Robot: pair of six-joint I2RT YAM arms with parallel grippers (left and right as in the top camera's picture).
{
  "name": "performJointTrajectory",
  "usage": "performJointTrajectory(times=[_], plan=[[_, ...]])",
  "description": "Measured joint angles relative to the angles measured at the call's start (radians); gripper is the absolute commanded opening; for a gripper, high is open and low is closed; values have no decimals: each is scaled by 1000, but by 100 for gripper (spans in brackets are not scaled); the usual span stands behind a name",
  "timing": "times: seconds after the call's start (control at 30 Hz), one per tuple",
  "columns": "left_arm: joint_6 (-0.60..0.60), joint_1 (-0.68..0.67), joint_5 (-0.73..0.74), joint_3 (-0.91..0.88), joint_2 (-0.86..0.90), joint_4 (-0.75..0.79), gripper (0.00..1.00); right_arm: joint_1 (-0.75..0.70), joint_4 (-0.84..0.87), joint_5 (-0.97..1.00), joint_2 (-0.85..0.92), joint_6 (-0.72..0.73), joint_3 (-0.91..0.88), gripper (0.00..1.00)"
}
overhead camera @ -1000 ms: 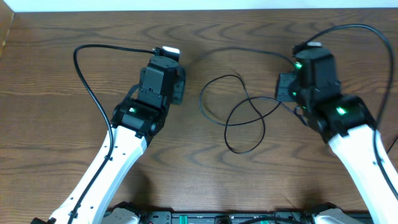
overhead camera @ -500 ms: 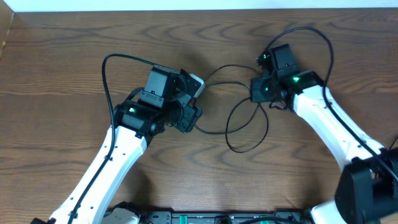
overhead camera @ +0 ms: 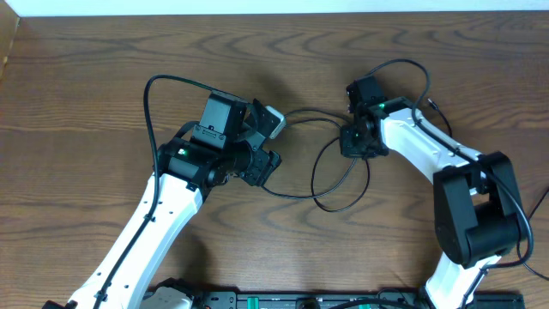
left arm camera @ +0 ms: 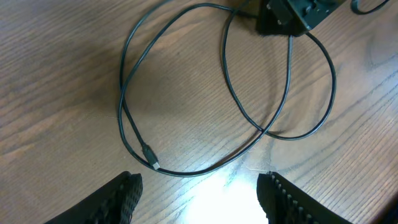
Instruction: Untangle cables
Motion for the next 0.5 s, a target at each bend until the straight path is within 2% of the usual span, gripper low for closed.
performJointTrajectory(times=[0.13, 0.3, 0.5], plan=[[0, 0, 0, 0, 0, -3, 65, 0, 33, 20, 4, 6, 0, 53], [0, 0, 1, 0, 0, -7, 65, 0, 100, 70, 4, -16, 0, 54], [0, 0, 3, 0, 0, -7, 65, 0, 200, 96, 4, -183, 0, 59]])
